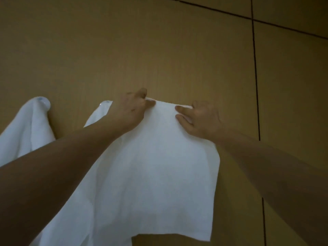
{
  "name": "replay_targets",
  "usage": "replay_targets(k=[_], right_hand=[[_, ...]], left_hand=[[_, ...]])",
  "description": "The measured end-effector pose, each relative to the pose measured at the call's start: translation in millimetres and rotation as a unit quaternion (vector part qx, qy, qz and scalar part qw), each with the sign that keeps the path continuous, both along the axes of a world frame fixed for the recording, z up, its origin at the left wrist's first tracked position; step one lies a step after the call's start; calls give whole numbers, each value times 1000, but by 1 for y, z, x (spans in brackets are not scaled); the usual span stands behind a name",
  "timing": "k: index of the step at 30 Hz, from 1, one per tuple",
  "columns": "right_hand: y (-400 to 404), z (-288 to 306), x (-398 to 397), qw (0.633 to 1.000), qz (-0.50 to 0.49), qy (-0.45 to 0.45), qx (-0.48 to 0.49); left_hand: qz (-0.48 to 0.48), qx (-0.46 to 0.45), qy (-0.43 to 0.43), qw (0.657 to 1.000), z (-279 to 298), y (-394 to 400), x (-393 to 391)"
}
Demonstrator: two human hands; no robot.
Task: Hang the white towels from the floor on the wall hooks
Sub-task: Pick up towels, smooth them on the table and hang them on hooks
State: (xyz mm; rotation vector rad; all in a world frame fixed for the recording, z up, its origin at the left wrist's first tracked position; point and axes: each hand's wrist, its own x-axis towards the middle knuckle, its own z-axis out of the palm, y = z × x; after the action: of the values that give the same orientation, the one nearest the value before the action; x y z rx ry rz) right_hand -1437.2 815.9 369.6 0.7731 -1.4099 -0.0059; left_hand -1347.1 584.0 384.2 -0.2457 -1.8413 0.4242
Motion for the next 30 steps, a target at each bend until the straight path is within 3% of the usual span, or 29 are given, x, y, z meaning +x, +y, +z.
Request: replay_targets(k=[3, 6, 9, 12, 14, 16, 18, 21, 24, 26, 30], right_hand=[[-9, 22, -20, 1000, -8, -17, -17], [-21, 22, -30, 987, -12, -156, -39], [-21, -3, -32, 967, 63, -222, -107], [-30, -30, -31, 918, 196, -299, -172], [-44, -38, -29, 863, 279, -369, -201], [-55, -39, -26, 814, 317, -436, -217], [-59, -41, -19, 793, 325, -461, -228], [-59, -52, -4, 825, 264, -453, -212], [-59, -75, 2, 887, 125, -398, -197], [-58, -94, 4, 919, 36, -359, -159], [-46, -121, 29, 844, 141, -499, -137]], left_hand=[[17, -6, 14, 1000, 21, -4, -14], [20, 19, -2, 1000, 17, -5, -33], [-1, 39, -16, 999, -9, 2, -52], [-107, 125, -5, 986, -32, 10, -66], [-179, 200, -11, 963, -38, 13, -75], [-230, 264, -26, 936, -41, 13, -82], [-230, 265, -35, 936, -48, 14, -86], [-250, 263, -43, 931, -67, 24, -81], [-93, 177, 32, 979, -96, 30, -69], [-29, 166, -6, 986, -115, 30, -59], [-122, 201, -136, 962, -133, 33, -42]])
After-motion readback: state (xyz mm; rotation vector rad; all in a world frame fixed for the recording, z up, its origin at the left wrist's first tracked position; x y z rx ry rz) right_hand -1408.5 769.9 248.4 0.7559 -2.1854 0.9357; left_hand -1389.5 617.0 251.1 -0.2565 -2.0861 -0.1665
